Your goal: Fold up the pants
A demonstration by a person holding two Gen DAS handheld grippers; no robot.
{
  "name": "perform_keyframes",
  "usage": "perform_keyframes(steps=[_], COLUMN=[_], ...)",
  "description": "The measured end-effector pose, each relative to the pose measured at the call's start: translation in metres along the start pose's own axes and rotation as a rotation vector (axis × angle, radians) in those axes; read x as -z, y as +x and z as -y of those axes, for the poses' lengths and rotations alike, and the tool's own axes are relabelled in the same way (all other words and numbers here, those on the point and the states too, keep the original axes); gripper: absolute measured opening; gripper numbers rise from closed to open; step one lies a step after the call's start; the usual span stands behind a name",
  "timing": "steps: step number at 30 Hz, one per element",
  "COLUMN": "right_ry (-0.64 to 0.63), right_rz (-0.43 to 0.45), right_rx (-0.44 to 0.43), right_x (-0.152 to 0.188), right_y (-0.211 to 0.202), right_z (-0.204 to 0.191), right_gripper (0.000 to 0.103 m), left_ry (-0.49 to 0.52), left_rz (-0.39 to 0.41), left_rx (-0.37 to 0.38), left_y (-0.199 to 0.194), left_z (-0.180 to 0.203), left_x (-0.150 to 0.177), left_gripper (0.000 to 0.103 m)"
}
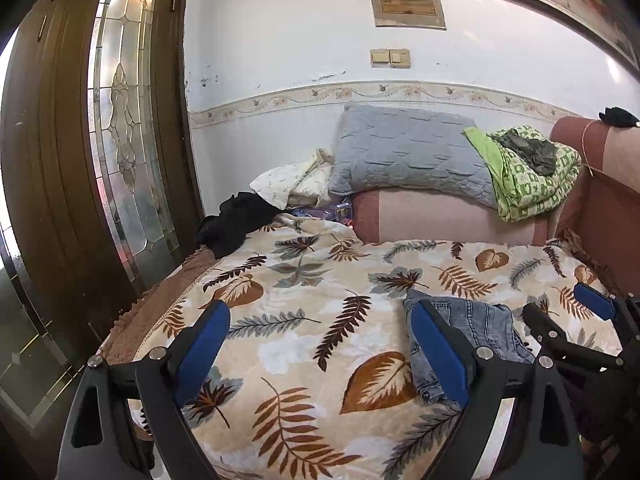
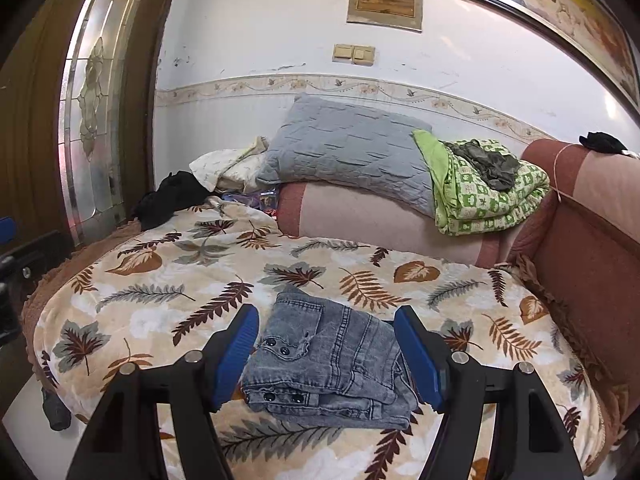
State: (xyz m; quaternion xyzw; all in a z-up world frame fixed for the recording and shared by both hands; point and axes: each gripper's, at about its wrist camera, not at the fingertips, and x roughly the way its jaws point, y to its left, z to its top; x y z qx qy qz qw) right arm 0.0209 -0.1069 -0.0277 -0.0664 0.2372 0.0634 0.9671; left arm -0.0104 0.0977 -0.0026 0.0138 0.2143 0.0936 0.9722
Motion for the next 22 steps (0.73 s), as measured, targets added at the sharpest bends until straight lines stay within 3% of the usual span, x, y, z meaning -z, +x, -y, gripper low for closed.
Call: perform_keyframes(steps=[14, 22], right_ry=[-0.032, -0.012], right_rz=[-0.029, -0.041], right_rx=[-0.010, -0.024], right_x=[-0.004, -0.003], right_y=[0.032, 0.054], right_z=[-0.017, -0.011], right_gripper=[0.074, 0.074], left_ry=[-0.017, -0.025], left_rz=[-0.017, -0.049], left_rx=[0.047, 0.150], left_y=[0.025, 0.048], left_z=[-0.005, 0.010], left_x=[-0.005, -0.006], left_gripper=[0.092, 0.092])
